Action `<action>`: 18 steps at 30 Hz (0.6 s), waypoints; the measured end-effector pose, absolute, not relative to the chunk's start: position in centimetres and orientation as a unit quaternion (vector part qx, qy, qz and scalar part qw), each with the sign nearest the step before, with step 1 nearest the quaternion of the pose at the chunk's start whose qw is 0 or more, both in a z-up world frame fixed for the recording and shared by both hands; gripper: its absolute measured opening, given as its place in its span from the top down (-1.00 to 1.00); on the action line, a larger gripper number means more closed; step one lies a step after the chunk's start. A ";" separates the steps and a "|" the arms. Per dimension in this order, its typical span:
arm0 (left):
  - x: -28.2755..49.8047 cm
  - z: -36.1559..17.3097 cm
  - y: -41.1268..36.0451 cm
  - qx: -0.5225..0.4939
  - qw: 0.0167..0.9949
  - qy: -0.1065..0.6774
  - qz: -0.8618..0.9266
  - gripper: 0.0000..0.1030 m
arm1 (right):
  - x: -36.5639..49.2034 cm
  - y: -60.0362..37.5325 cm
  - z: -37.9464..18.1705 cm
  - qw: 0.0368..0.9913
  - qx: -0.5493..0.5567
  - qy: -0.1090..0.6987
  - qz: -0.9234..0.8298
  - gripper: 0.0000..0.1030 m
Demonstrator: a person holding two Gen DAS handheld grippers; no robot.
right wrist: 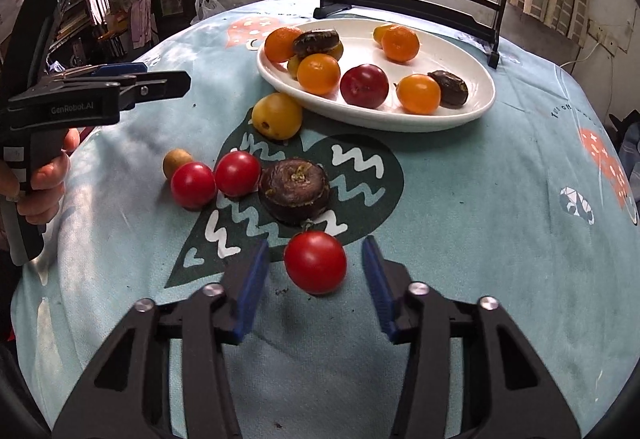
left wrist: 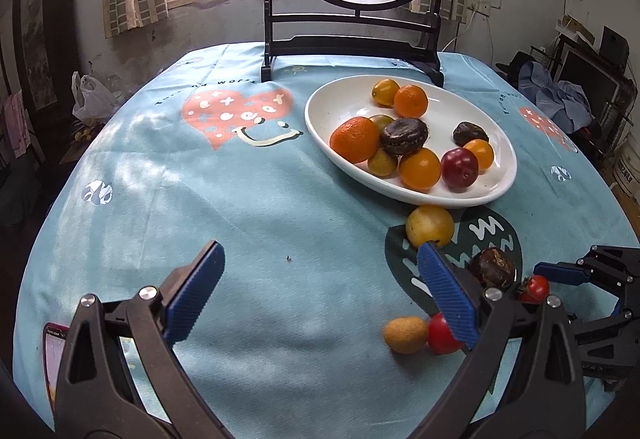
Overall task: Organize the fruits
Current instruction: 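Grasp a red cherry tomato with the right tool, then grasp a small yellow fruit with the left tool while the right tool holds the tomato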
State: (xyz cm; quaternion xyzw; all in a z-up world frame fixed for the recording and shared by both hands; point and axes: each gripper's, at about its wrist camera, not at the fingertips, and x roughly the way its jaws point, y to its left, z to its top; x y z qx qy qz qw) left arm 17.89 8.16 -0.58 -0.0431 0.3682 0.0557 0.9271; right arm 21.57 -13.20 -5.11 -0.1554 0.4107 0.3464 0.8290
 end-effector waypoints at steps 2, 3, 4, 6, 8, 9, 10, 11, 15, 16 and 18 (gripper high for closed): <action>17.8 -0.5 8.3 -0.042 0.927 0.368 0.056 -0.92 | 21.6 -13.3 -5.3 0.827 -0.153 0.414 0.348 0.42; 17.8 -0.5 8.2 -0.042 0.927 0.368 0.055 -0.92 | 21.7 -13.5 -5.2 0.827 -0.149 0.415 0.349 0.42; 17.7 -0.5 8.3 -0.042 0.928 0.367 0.051 -0.92 | 21.7 -13.7 -5.2 0.827 -0.141 0.415 0.351 0.42; 17.5 -0.4 8.2 -0.039 0.927 0.372 0.020 -0.92 | 22.0 -14.4 -4.7 0.831 -0.110 0.413 0.356 0.42; 17.0 -0.4 7.8 -0.033 0.926 0.375 -0.027 -0.92 | 22.5 -15.2 -4.2 0.837 -0.078 0.410 0.354 0.42; 16.8 -0.3 7.5 -0.025 0.926 0.374 -0.046 -0.91 | 22.7 -15.5 -4.0 0.839 -0.068 0.411 0.350 0.42; 16.4 -0.3 7.0 -0.011 0.926 0.373 -0.064 -0.90 | 22.9 -15.8 -4.0 0.840 -0.059 0.414 0.346 0.42; 16.0 -0.4 6.5 0.008 0.926 0.370 -0.077 -0.89 | 23.1 -16.0 -4.0 0.841 -0.053 0.417 0.342 0.42; 14.6 -1.0 5.2 0.065 0.921 0.367 -0.110 -0.69 | 23.4 -16.2 -4.3 0.839 -0.047 0.429 0.331 0.42; 14.5 -1.3 5.2 0.068 0.918 0.371 -0.119 -0.59 | 23.4 -16.2 -4.3 0.839 -0.048 0.429 0.330 0.42; 14.4 -1.9 5.5 0.070 0.913 0.382 -0.128 -0.40 | 23.5 -16.0 -4.4 0.840 -0.053 0.429 0.328 0.42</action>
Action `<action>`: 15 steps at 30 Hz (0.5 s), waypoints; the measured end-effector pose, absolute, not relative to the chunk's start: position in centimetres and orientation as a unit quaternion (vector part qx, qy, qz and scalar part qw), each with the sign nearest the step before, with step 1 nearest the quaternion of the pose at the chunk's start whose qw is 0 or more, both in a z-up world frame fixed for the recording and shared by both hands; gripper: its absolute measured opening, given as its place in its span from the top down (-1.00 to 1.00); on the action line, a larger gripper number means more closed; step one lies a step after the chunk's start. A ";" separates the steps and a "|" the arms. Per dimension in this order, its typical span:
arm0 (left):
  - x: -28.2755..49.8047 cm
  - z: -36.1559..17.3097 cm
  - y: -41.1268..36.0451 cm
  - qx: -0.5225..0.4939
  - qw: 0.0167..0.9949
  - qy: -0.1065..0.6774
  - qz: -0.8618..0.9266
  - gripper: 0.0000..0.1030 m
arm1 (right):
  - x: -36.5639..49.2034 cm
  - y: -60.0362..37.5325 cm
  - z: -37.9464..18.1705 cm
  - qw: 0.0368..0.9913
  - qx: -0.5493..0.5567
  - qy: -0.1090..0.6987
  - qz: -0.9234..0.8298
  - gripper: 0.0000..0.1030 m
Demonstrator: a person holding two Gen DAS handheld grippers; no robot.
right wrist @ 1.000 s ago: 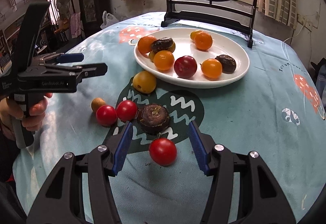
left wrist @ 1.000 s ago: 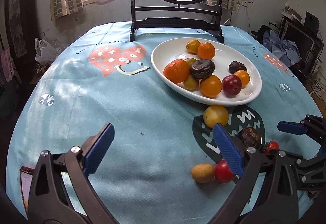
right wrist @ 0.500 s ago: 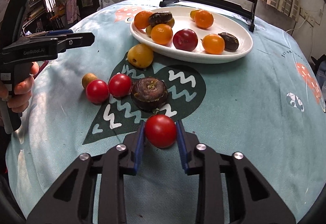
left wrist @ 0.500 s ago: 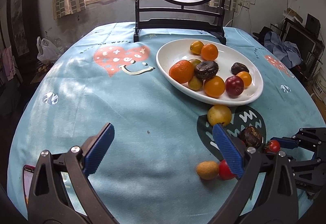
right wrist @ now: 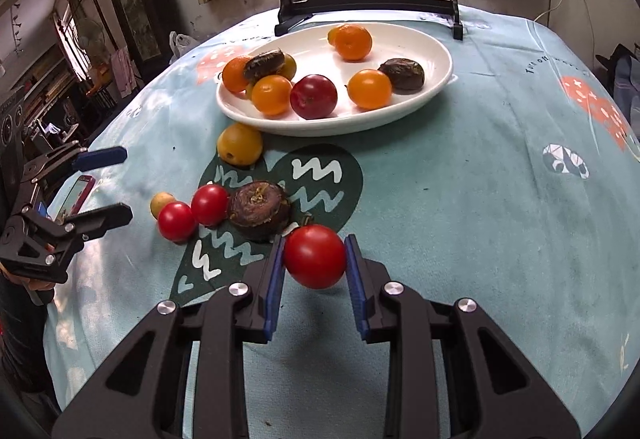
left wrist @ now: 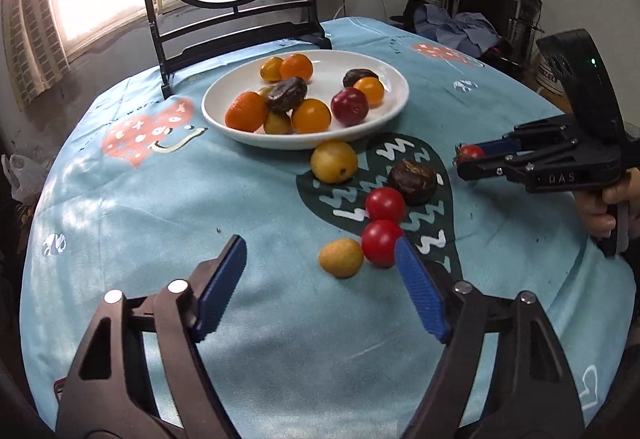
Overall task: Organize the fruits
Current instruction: 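Grasp a small yellow fruit with the left tool while the right tool holds the tomato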
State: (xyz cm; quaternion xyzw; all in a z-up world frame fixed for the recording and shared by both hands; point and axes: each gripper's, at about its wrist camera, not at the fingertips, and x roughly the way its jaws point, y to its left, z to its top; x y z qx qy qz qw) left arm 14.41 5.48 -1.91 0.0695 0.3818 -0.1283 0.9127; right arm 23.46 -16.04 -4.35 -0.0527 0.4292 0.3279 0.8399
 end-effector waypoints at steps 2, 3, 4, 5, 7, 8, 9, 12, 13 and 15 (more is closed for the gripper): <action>14.6 -2.5 5.6 0.068 0.907 0.394 -0.135 -0.20 | 23.3 -15.9 -4.4 0.839 -0.057 0.429 0.329 0.42; 14.8 -2.8 5.6 0.069 0.904 0.399 -0.135 -0.17 | 23.3 -15.8 -4.5 0.840 -0.060 0.429 0.328 0.42; 14.9 -3.0 5.5 0.071 0.903 0.403 -0.133 -0.16 | 23.3 -15.8 -4.6 0.840 -0.062 0.430 0.327 0.42; 15.0 -3.2 5.5 0.072 0.902 0.406 -0.131 -0.16 | 23.4 -15.7 -4.6 0.839 -0.063 0.431 0.327 0.42; 15.4 -3.6 5.6 0.072 0.899 0.412 -0.127 -0.16 | 23.4 -15.8 -4.7 0.840 -0.062 0.432 0.324 0.42; 15.5 -3.7 5.6 0.072 0.899 0.414 -0.123 -0.16 | 23.5 -15.8 -4.7 0.840 -0.061 0.432 0.323 0.42; 15.7 -3.9 5.6 0.072 0.899 0.415 -0.121 -0.16 | 23.5 -15.9 -4.7 0.840 -0.059 0.433 0.323 0.42; 16.1 -3.9 5.4 0.073 0.901 0.411 -0.122 -0.12 | 23.6 -15.9 -4.8 0.840 -0.059 0.434 0.320 0.42; 16.2 -4.0 5.2 0.077 0.901 0.409 -0.123 -0.10 | 23.6 -15.9 -4.8 0.840 -0.060 0.434 0.319 0.42; 16.2 -4.0 4.8 0.080 0.900 0.409 -0.127 -0.02 | 23.6 -15.8 -4.8 0.840 -0.061 0.435 0.318 0.42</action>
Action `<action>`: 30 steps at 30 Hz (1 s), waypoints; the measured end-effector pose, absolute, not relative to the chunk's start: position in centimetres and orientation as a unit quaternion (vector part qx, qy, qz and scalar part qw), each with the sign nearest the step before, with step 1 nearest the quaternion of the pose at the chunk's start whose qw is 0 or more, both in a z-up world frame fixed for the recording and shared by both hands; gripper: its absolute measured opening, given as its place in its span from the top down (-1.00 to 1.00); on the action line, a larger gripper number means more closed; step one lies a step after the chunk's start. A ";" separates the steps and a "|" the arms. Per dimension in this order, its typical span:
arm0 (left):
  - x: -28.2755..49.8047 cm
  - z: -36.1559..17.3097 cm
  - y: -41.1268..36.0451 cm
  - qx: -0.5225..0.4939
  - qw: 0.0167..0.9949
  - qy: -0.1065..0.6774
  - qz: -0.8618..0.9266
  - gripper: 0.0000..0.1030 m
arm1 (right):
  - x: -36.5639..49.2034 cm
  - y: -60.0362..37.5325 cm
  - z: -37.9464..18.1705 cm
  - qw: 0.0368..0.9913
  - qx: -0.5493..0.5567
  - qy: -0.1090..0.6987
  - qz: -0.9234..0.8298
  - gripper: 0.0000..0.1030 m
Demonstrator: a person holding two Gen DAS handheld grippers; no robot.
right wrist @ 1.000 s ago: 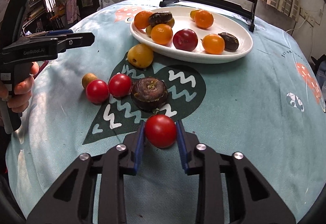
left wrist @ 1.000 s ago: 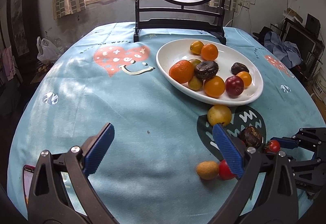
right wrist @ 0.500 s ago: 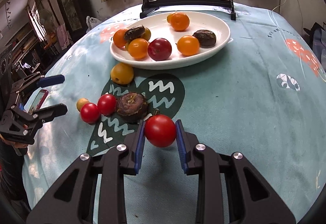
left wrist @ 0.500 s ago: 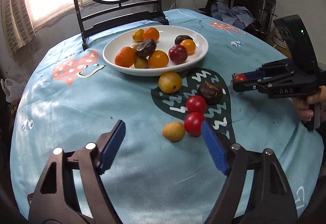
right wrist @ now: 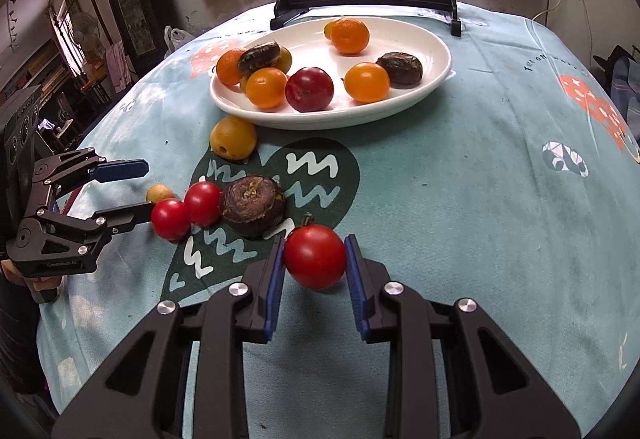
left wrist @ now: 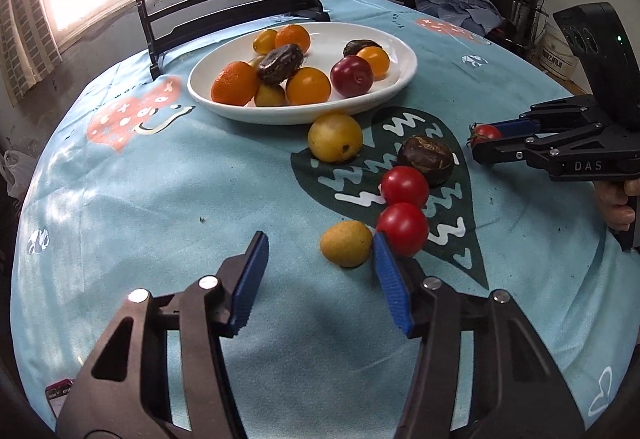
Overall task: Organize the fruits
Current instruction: 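Grasp a small yellow fruit with the left tool while the right tool holds the tomato, then carry the tomato and yellow fruit onto the white plate and open both tools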
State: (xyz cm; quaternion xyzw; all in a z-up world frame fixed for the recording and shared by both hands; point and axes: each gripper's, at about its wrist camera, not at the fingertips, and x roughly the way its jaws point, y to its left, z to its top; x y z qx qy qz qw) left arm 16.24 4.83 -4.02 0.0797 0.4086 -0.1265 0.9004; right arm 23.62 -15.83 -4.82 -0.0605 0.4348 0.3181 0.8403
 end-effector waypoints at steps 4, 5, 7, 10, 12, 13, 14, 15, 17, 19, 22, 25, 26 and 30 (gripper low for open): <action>16.3 -4.0 4.5 0.073 0.895 0.413 -0.149 0.33 | 23.7 -15.8 -5.0 0.840 -0.061 0.437 0.316 0.42; 16.3 -4.1 4.3 0.072 0.894 0.414 -0.155 0.42 | 23.8 -15.8 -5.0 0.840 -0.061 0.438 0.315 0.42; 16.5 -4.2 4.2 0.074 0.893 0.415 -0.160 0.44 | 23.8 -15.8 -5.0 0.839 -0.061 0.439 0.315 0.42; 17.4 -4.7 4.0 0.070 0.886 0.428 -0.162 0.44 | 23.8 -15.7 -5.2 0.838 -0.063 0.441 0.314 0.42; 17.7 -4.9 3.8 0.069 0.885 0.431 -0.162 0.44 | 23.8 -15.7 -5.2 0.839 -0.065 0.441 0.314 0.42; 17.7 -4.9 3.8 0.068 0.885 0.432 -0.162 0.45 | 23.8 -15.7 -5.2 0.839 -0.064 0.440 0.314 0.42; 17.6 -4.9 3.8 0.068 0.884 0.433 -0.160 0.45 | 23.8 -15.7 -5.2 0.839 -0.063 0.440 0.314 0.42; 17.5 -4.9 3.7 0.071 0.884 0.433 -0.159 0.45 | 23.8 -15.7 -5.2 0.839 -0.062 0.440 0.314 0.42; 17.3 -4.9 3.5 0.079 0.885 0.432 -0.156 0.48 | 23.8 -15.8 -5.2 0.839 -0.062 0.440 0.314 0.42; 17.2 -4.9 3.3 0.082 0.885 0.433 -0.151 0.48 | 23.7 -15.7 -5.2 0.839 -0.065 0.439 0.315 0.42; 17.0 -4.8 3.4 0.077 0.885 0.436 -0.144 0.50 | 23.5 -15.6 -5.0 0.840 -0.069 0.434 0.320 0.42; 16.9 -4.4 3.6 0.064 0.889 0.432 -0.140 0.51 | 23.2 -15.6 -4.8 0.841 -0.069 0.428 0.323 0.42; 16.8 -4.2 3.6 0.062 0.891 0.427 -0.140 0.51 | 23.2 -15.6 -4.7 0.842 -0.067 0.425 0.325 0.42; 16.7 -3.4 3.7 0.047 0.901 0.409 -0.136 0.51 | 22.8 -15.4 -4.3 0.844 -0.065 0.414 0.336 0.42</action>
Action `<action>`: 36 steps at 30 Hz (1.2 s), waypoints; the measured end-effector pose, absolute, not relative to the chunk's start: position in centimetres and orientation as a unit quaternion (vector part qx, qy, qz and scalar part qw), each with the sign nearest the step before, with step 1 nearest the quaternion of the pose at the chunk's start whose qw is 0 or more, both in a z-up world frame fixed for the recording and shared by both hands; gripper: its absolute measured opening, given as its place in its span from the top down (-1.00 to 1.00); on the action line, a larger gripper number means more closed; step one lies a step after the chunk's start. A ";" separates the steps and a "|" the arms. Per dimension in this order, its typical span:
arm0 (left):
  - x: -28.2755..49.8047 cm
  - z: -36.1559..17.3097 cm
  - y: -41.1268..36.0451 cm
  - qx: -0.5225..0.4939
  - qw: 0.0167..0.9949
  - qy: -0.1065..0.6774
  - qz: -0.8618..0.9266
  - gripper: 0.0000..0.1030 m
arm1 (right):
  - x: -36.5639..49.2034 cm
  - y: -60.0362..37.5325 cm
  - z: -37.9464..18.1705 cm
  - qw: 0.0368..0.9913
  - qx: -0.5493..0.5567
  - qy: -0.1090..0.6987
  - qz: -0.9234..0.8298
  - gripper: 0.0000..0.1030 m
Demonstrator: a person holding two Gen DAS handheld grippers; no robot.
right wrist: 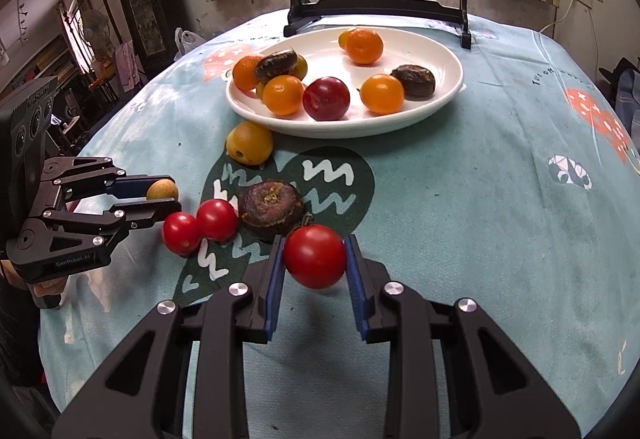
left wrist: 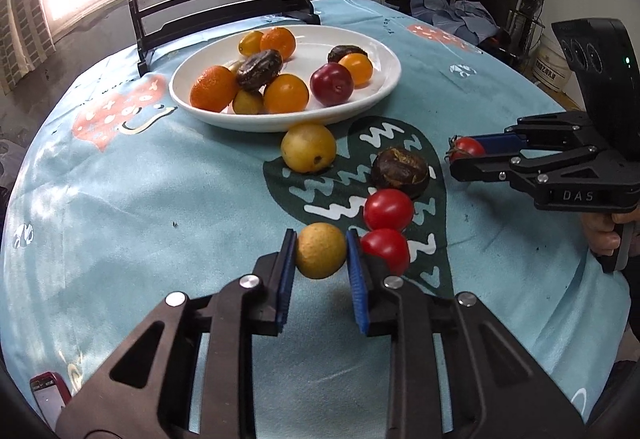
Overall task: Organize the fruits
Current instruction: 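Carry the tomato and yellow fruit onto the white plate and open both tools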
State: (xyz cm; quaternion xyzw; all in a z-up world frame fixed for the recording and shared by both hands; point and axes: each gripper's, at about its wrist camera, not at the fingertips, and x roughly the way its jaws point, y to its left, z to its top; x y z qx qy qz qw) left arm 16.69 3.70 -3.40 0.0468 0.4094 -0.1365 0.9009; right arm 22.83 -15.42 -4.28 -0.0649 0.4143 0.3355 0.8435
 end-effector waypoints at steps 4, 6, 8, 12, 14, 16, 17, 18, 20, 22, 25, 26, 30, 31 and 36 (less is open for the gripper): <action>16.6 -2.6 3.7 0.032 0.910 0.392 -0.135 0.51 | 22.5 -15.3 -3.8 0.847 -0.061 0.401 0.343 0.42; 17.0 -2.3 3.7 0.016 0.912 0.386 -0.136 0.51 | 22.6 -15.2 -3.6 0.848 -0.054 0.396 0.347 0.42; 17.9 -1.8 3.6 0.000 0.918 0.376 -0.130 0.51 | 23.0 -15.0 -3.2 0.851 -0.040 0.387 0.351 0.42; 20.7 -0.4 2.7 -0.018 0.929 0.353 -0.108 0.51 | 24.7 -14.4 -2.0 0.872 -0.008 0.355 0.338 0.42; 22.6 0.5 1.8 -0.016 0.936 0.338 -0.098 0.51 | 26.1 -14.1 -1.4 0.884 0.003 0.336 0.324 0.42; 24.4 1.1 1.1 -0.010 0.941 0.326 -0.092 0.51 | 27.8 -13.9 -1.0 0.893 0.014 0.327 0.309 0.42; 25.4 1.2 0.9 -0.011 0.941 0.326 -0.091 0.51 | 28.8 -13.8 -1.1 0.895 0.018 0.328 0.302 0.42; 26.3 1.3 0.6 -0.013 0.940 0.328 -0.091 0.51 | 29.7 -13.7 -1.1 0.896 0.022 0.329 0.298 0.42; 27.9 1.3 0.3 -0.011 0.940 0.331 -0.086 0.51 | 31.2 -13.6 -1.4 0.899 0.028 0.330 0.288 0.42; 29.1 1.2 0.2 -0.005 0.940 0.332 -0.072 0.51 | 32.5 -13.5 -1.5 0.899 0.032 0.333 0.284 0.42; 30.5 1.1 0.9 -0.024 0.941 0.332 -0.053 0.51 | 33.8 -13.5 -1.6 0.900 0.035 0.333 0.279 0.42; 31.0 1.1 1.1 -0.029 0.941 0.333 -0.051 0.51 | 34.0 -13.4 -1.6 0.900 0.035 0.332 0.279 0.42; 31.1 1.3 1.7 -0.036 0.946 0.322 -0.027 -0.05 | 34.6 -13.4 -1.5 0.904 0.032 0.330 0.270 0.21; 30.7 1.5 2.0 -0.038 0.947 0.317 -0.021 -0.30 | 34.5 -13.6 -1.5 0.902 0.032 0.335 0.269 0.21; 28.0 3.2 4.7 -0.088 0.948 0.306 -0.005 -0.83 | 32.4 -14.6 -0.5 0.892 0.043 0.337 0.297 0.21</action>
